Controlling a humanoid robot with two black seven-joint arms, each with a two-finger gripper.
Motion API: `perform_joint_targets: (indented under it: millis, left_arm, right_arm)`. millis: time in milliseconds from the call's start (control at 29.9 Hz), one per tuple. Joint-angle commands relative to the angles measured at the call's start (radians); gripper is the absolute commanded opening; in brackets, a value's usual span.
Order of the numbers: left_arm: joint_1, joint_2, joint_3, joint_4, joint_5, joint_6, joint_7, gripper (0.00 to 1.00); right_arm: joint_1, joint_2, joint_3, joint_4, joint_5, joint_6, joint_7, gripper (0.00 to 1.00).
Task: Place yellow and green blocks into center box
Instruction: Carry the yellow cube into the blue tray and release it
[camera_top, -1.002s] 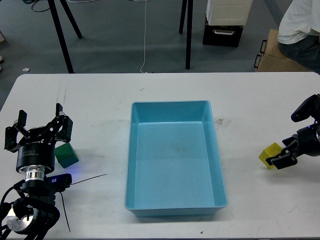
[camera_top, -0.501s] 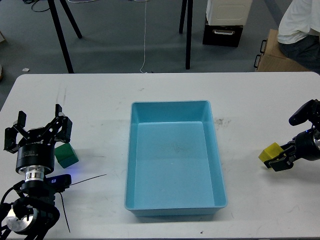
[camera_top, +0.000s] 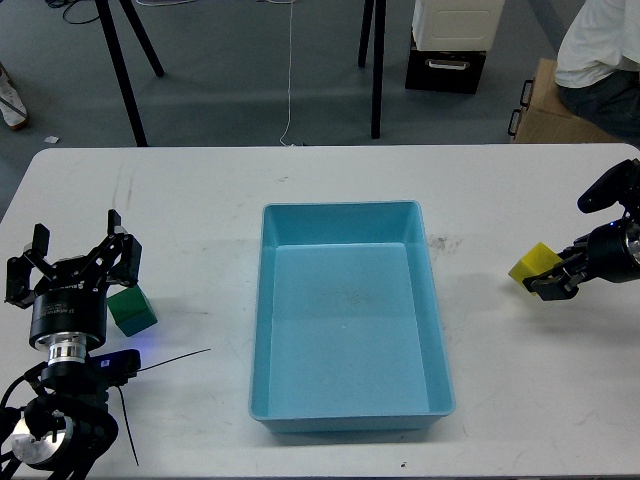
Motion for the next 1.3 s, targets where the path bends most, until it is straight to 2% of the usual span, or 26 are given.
perform_joint_targets:
  millis: [0, 234, 535, 1036, 1169, 1269]
  left_arm:
    - [-0.001, 0.002, 0.000, 0.000, 0.000, 0.002, 0.002, 1.00]
    - [-0.001, 0.000, 0.000, 0.000, 0.000, 0.002, 0.000, 1.00]
    - [-0.004, 0.000, -0.008, 0.000, 0.000, 0.002, 0.000, 1.00]
    - [-0.010, 0.005, -0.032, 0.000, 0.002, 0.003, 0.000, 1.00]
    - [-0.016, 0.005, -0.032, 0.000, 0.000, 0.005, 0.000, 1.00]
    - [-0.016, 0.006, -0.032, 0.000, 0.000, 0.006, 0.000, 1.00]
  right_arm:
    - [0.069, 0.007, -0.002, 0.003, -0.010, -0.091, 0.000, 0.01]
    - [0.269, 0.114, -0.083, 0.025, -0.026, -0.150, 0.000, 0.01]
    - [0.472, 0.394, -0.321, 0.025, -0.024, -0.170, 0.000, 0.02]
    - [0.458, 0.722, -0.550, 0.009, -0.015, -0.167, 0.000, 0.04]
    - [0.425, 0.788, -0.576, -0.023, -0.015, -0.162, 0.000, 0.07]
    - [0.408, 0.822, -0.594, -0.063, -0.013, -0.160, 0.000, 0.18]
